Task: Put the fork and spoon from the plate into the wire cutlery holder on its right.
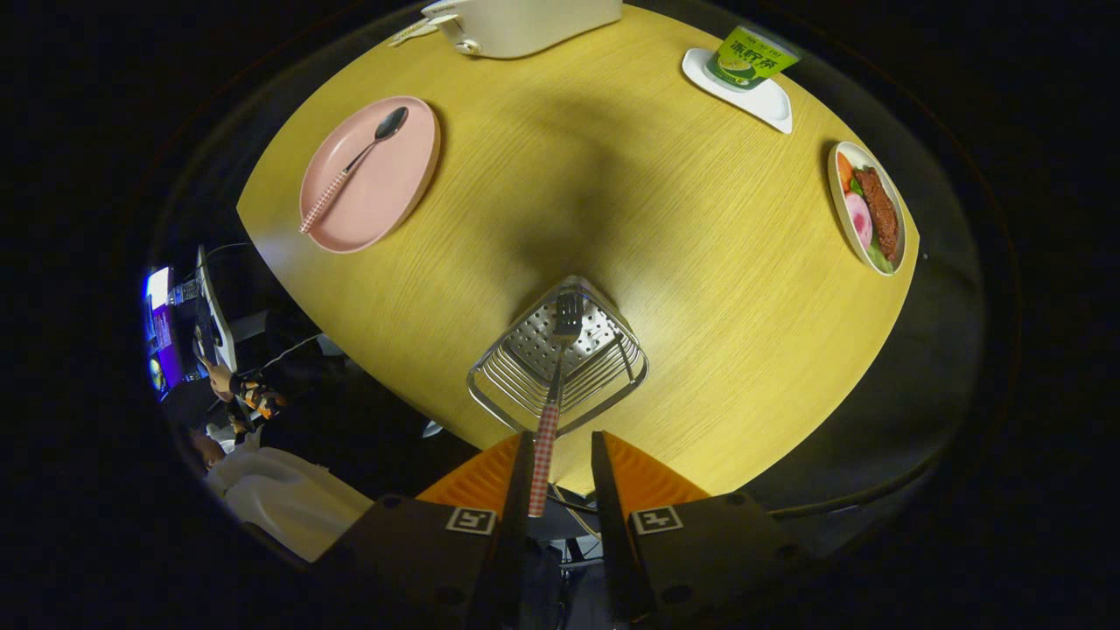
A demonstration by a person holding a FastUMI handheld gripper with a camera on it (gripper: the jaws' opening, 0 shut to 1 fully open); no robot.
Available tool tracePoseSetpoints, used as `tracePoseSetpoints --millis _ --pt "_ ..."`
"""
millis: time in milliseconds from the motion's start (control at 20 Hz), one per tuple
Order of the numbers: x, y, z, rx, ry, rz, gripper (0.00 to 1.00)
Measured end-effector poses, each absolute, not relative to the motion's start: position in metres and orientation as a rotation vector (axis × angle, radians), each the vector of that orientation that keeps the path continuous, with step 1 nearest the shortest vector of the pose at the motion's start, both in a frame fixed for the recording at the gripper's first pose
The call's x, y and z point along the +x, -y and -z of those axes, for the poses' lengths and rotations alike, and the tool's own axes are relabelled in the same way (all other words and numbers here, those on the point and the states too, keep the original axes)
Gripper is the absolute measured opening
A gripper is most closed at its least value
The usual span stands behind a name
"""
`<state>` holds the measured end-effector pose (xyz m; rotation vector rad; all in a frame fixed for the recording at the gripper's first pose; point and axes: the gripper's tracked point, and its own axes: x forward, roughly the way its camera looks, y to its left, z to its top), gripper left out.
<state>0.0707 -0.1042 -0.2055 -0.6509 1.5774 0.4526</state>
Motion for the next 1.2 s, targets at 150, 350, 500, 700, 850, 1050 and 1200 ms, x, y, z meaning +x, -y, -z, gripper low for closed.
tracePoseSetpoints --millis 150,350,500,700,850,1050,1200 --pt "0.069 0.085 0.193 -0.577 -1.504 -0.477 0.77" --pt "0.066 0.058 0.173 -0.471 -1.385 -0.49 1.0" --pt "0.063 0.033 0.151 -0.404 -1.257 -0.51 0.98" --pt "0.064 0.005 0.121 -0.352 -1.085 -0.499 1.0" --pt "0.05 -0.018 0.112 -0.295 -1.027 -0.5 1.0" --pt "0.035 -0.049 0.118 -0.266 -0.991 -0.509 1.0" --pt "0.035 -0.08 0.139 -0.265 -0.964 -0.507 1.0"
